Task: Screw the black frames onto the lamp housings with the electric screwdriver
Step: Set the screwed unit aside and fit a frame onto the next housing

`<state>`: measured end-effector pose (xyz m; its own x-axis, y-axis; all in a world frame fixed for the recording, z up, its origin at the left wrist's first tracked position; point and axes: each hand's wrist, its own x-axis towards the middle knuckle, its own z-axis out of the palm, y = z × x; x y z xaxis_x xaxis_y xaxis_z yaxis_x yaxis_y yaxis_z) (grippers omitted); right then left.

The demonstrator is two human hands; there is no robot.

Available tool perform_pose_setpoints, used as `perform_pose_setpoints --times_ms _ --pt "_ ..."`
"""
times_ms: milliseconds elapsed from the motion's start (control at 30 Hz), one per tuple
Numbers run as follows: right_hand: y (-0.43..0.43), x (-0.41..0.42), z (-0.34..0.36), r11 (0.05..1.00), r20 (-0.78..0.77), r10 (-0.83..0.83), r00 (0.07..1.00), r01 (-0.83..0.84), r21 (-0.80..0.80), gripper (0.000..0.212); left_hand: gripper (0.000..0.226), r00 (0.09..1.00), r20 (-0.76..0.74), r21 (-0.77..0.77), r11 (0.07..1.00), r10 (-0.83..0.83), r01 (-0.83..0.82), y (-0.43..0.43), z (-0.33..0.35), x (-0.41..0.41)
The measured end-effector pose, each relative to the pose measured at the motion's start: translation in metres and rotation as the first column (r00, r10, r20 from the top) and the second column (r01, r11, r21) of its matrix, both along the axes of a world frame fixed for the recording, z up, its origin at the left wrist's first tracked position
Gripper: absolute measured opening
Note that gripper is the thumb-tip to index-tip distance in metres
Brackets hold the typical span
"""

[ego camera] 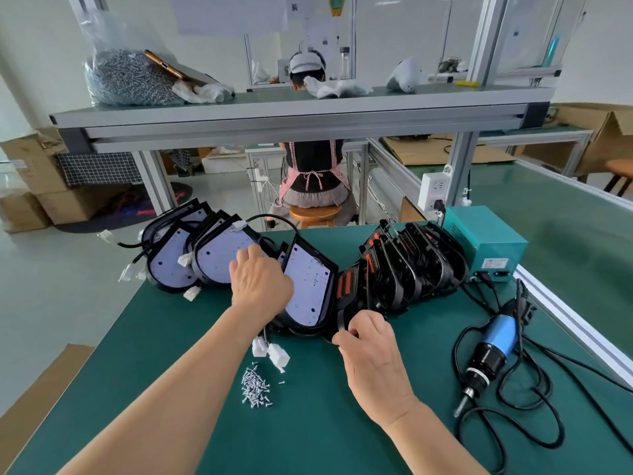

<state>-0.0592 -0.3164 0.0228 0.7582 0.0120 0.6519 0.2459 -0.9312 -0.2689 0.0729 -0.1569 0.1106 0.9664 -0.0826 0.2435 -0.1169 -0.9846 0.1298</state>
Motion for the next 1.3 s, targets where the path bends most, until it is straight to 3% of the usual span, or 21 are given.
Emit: perform_pose_setpoints --times_ms 133,300,467,567,700,800,933,1033,1133,1300 --pt "-0.009 -0.007 0.006 1.0 0.03 0.001 1.0 -0.001 -0.005 0.032 0.021 0.998 0.029 -0.262 0.963 -0.05 0.056 -0.004 -0.005 -0.017" --pt "-0.024 -0.016 0.024 0.998 0.07 -0.047 0.996 0.044 0.041 0.024 0.017 0.989 0.146 -0.408 0.912 0.013 0.048 -0.01 -0.002 -0.036" --pt "-0.039 -0.023 0.04 0.971 0.166 -0.165 0.972 0.131 0.197 0.019 0.013 1.0 0.014 -0.541 0.841 0.02 -0.009 -0.019 0.0 -0.046" --pt "-0.045 -0.025 0.047 0.943 0.197 -0.241 0.95 0.182 0.278 0.021 0.02 0.976 -0.195 -0.6 0.799 -0.098 -0.04 -0.026 -0.008 -0.045" --pt "-0.05 -0.039 0.045 0.944 0.18 -0.271 0.946 0.225 0.24 0.021 0.031 0.925 -0.348 -0.552 0.831 -0.154 -0.07 -0.034 -0.022 -0.052" --pt "-0.061 -0.051 0.042 0.953 0.172 -0.277 0.945 0.247 0.172 0.022 0.022 0.901 -0.396 -0.591 0.8 -0.175 -0.105 -0.038 -0.03 -0.059" --pt "-0.075 -0.055 0.048 0.946 0.216 -0.3 0.929 0.262 0.189 0.018 0.021 0.929 -0.333 -0.641 0.761 -0.159 -0.1 -0.043 -0.033 -0.07" --pt "-0.077 -0.054 0.051 0.941 0.256 -0.308 0.916 0.253 0.225 0.019 0.021 0.943 -0.302 -0.618 0.782 -0.141 -0.082 -0.045 -0.038 -0.078" --pt "-0.069 -0.053 0.049 0.947 0.297 -0.266 0.917 0.19 0.26 0.016 0.016 0.948 -0.295 -0.535 0.843 -0.122 -0.058 -0.046 -0.044 -0.087" --pt "-0.045 -0.049 0.043 0.954 0.314 -0.051 0.948 -0.047 0.296 0.008 0.019 0.947 -0.311 -0.455 0.887 -0.079 -0.075 -0.048 -0.05 -0.097"
